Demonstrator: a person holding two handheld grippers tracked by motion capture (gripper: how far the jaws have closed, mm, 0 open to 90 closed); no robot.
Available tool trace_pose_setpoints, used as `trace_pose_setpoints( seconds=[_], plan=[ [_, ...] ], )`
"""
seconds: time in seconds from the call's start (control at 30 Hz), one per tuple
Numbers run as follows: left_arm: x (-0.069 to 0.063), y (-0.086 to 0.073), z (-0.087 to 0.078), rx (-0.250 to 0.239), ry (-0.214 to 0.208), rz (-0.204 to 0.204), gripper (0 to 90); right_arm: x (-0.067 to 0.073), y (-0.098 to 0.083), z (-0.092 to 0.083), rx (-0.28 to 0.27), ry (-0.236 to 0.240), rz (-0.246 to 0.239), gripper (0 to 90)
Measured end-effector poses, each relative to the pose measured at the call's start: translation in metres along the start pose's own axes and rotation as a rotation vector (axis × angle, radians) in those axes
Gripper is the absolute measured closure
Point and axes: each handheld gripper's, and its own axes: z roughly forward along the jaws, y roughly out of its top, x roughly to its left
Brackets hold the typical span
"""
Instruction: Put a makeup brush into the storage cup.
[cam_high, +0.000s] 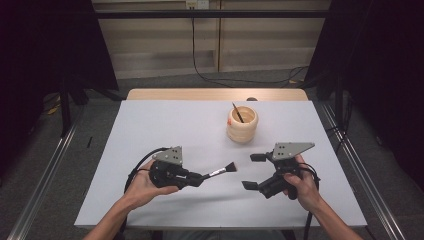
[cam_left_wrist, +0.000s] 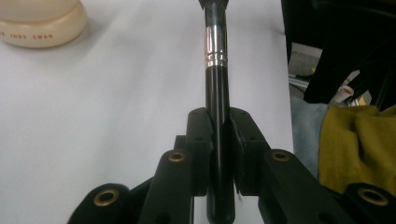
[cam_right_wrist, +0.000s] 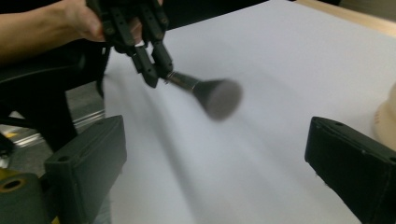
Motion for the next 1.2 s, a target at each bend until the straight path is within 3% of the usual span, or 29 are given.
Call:
trace_pose_setpoints(
  seconds=[0.33,0.4,0.63,0.73,0.93,1.1,1.2],
  plan=[
    [-0.001,0.002,-0.001,-0.107,0.034,0.007,79.4,0.002,-0.003,-0.003,-0.049,0.026,0.002,4.0],
    [-0.002,0.001,-0.002,-0.143,0.042,-0.001,79.4,0.001,-0.003,-0.004,-0.068,0.016,0.001,3.9],
    [-0.006,0.001,-0.007,-0.193,0.076,0.012,79.4,0.003,-0.003,-0.003,-0.099,-0.002,-0.019,3.1],
    [-0.009,0.001,-0.011,-0.238,0.083,0.004,79.4,0.004,-0.002,-0.001,-0.107,0.009,-0.011,3.2],
    [-0.015,-0.001,-0.014,-0.281,0.115,0.017,79.3,0.003,-0.002,-0.001,-0.135,-0.007,0.005,2.5],
    [-0.016,-0.004,-0.009,-0.303,0.103,0.024,79.3,0.002,-0.002,0.0,-0.139,-0.015,0.021,1.8],
    [-0.016,-0.004,-0.011,-0.33,0.104,0.022,79.4,0.005,-0.002,0.002,-0.135,-0.069,0.028,1.6]
  ],
)
